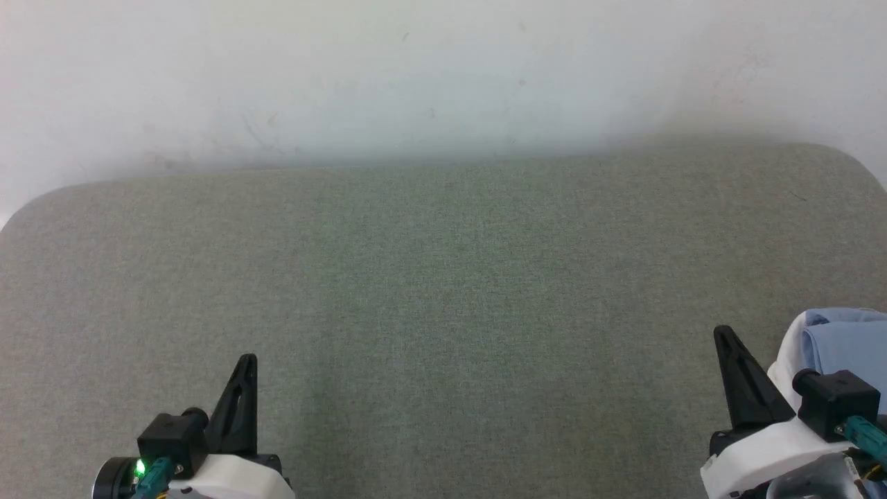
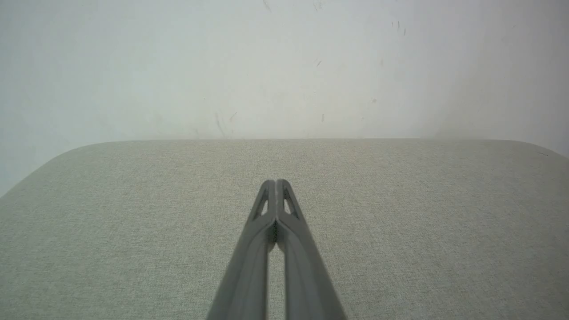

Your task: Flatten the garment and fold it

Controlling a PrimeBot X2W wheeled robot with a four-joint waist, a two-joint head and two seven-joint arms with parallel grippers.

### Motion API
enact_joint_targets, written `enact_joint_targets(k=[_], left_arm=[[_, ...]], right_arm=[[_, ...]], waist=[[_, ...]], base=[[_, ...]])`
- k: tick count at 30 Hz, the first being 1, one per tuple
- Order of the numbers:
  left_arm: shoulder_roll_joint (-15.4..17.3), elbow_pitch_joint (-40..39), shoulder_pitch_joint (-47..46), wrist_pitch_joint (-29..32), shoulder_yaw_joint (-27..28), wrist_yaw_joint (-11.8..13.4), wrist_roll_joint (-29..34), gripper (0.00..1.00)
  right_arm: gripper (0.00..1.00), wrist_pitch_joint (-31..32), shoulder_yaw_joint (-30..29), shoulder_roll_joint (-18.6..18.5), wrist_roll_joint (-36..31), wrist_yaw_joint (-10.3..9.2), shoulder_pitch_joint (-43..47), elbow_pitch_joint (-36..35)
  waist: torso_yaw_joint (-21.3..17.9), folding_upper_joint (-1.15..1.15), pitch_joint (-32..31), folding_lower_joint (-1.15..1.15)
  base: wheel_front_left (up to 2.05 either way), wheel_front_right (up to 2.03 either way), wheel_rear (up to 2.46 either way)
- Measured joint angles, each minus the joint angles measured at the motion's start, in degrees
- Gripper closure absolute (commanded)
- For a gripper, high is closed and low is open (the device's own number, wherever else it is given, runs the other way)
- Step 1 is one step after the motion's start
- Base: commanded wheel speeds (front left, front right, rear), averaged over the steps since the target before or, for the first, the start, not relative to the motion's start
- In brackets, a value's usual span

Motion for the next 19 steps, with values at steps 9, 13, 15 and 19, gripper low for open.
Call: enact_joint_targets(k=[9, 13, 15, 19], left_arm=[[-0.4, -0.5, -0.5, 1.1, 0.0, 0.5, 1.1, 1.0], [-0.5, -0.6, -0.6, 1.5, -0.1, 0.5, 1.5, 1.0], [-0.5, -0.7, -0.6, 1.7, -0.1, 0.6, 1.6, 1.0], [-0.9, -0.9, -0.6, 2.1, -0.1, 0.9, 1.9, 1.0]], right_arm=[[1.0, 0.0, 0.3, 0.1, -0.9, 0.0, -0.6, 0.3], [1.0, 0.1, 0.4, 0.1, -1.0, 0.0, -1.0, 0.5], [1.0, 0.1, 0.4, 0.2, -1.3, 0.0, -1.1, 0.5], [1.0, 0.1, 0.5, 0.2, -1.4, 0.0, -1.1, 0.8]], waist=[[-0.1, 0.0, -0.2, 0.0], [-0.2, 0.0, -0.2, 0.0], [-0.2, 0.0, -0.2, 0.0], [-0.3, 0.0, -0.3, 0.0]], base=[[0.0, 0.0, 0.0], [0.0, 0.0, 0.0], [0.0, 0.0, 0.0], [0.0, 0.0, 0.0]])
